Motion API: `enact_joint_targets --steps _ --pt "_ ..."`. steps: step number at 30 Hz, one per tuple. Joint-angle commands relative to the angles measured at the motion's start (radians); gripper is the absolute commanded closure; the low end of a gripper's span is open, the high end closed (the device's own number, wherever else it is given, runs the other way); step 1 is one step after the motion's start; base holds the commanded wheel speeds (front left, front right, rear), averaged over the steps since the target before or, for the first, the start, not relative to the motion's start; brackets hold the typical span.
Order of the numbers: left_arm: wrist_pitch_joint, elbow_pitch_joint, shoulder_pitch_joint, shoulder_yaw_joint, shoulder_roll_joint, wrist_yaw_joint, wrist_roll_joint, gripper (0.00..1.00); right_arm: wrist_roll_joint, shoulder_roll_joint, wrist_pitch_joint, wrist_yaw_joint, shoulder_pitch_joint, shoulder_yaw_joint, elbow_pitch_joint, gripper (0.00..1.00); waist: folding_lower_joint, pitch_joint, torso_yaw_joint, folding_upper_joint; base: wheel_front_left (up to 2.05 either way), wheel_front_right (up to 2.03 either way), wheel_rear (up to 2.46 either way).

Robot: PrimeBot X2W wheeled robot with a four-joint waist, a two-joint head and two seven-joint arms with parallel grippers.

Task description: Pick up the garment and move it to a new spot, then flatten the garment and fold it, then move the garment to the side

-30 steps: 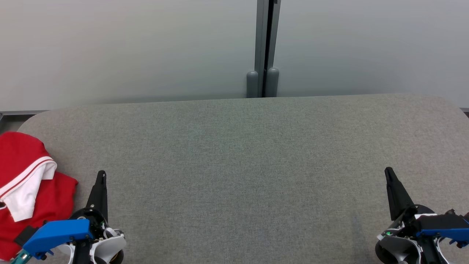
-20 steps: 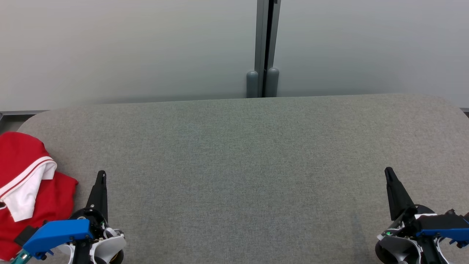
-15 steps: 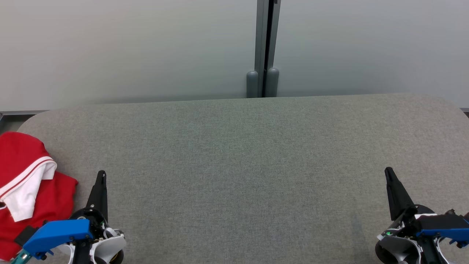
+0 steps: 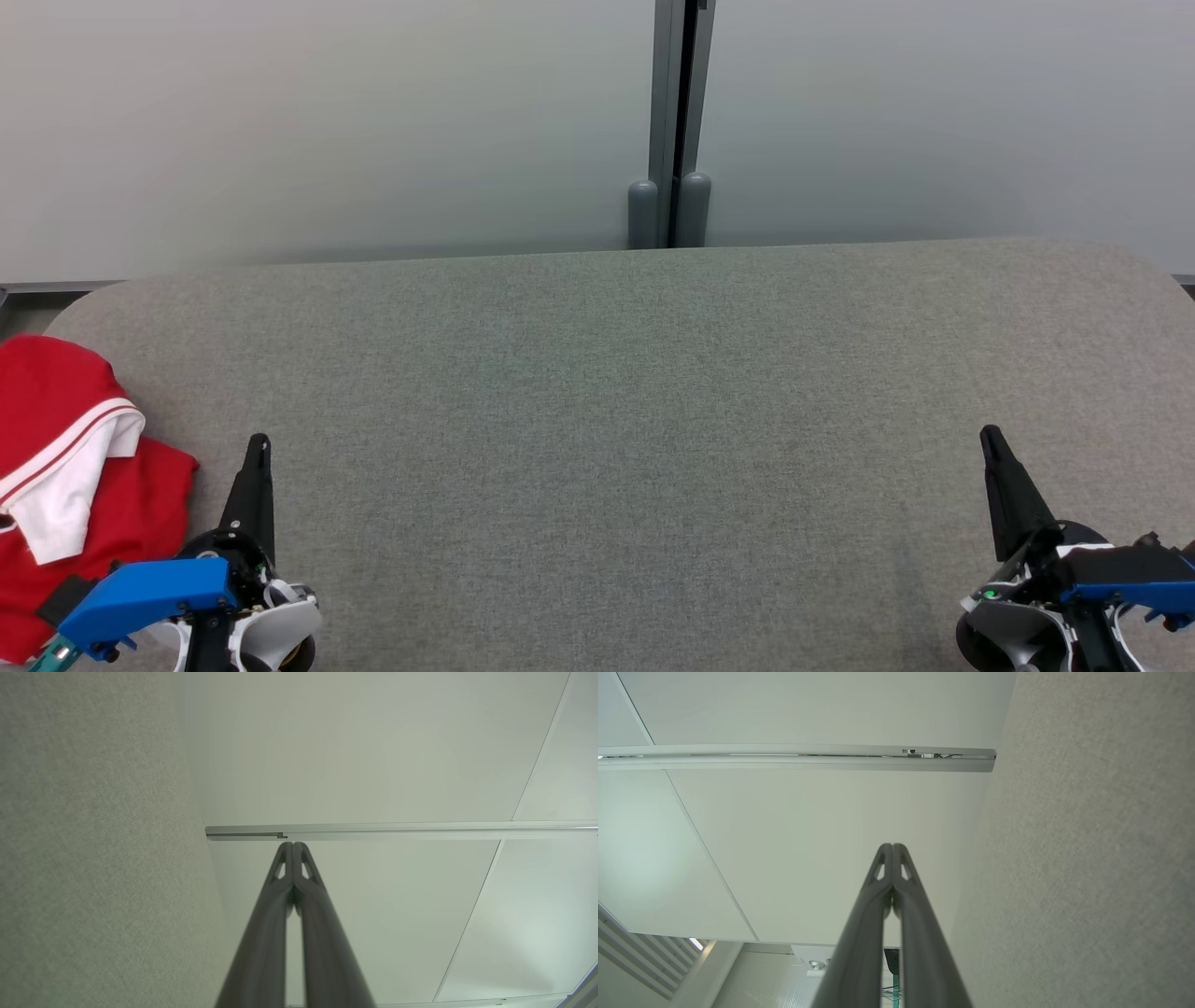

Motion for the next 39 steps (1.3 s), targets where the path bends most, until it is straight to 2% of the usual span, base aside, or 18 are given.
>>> enact_joint_targets --steps 1,15,16,26,32,39 --pt "0.003 -0.005 -0.009 0.001 0.001 -0.004 -0.004 1.0 0.003 -0.007 0.003 0.0 0.013 -0.002 -0.003 1.0 0.0 0.0 0.0 0.0 0.0 0.0 0.0" --pt "0.003 -0.005 -0.009 0.001 0.001 -0.004 -0.004 1.0 0.003 -0.007 0.003 0.0 0.013 -0.002 -0.003 1.0 0.0 0.0 0.0 0.0 0.0 0.0 0.0" --pt "0.0 0.0 0.0 0.0 0.0 0.0 0.0 0.0 0.0 0.0 0.0 0.0 0.0 0.0 0.0 0.0 0.0 0.0 0.0 0.0 0.0 0.0 0.0" --pt "-0.035 0.033 0.022 -0.011 0.002 0.0 0.044 0.0 -0.031 -0.006 -0.028 -0.001 -0.001 0.029 0.022 0.0 0.0 0.002 0.0 0.0 0.0 0.0 0.0" --pt "-0.064 0.037 0.017 -0.011 0.005 0.0 0.148 0.0 -0.089 -0.03 -0.063 -0.001 -0.017 0.067 0.031 0.0 0.0 0.003 -0.001 0.0 0.0 0.0 0.0" --pt "-0.096 0.047 0.014 -0.021 0.006 0.0 0.292 0.0 -0.211 -0.041 -0.095 -0.001 -0.03 0.08 0.04 0.0 0.0 0.004 -0.001 0.0 0.0 0.0 0.0"
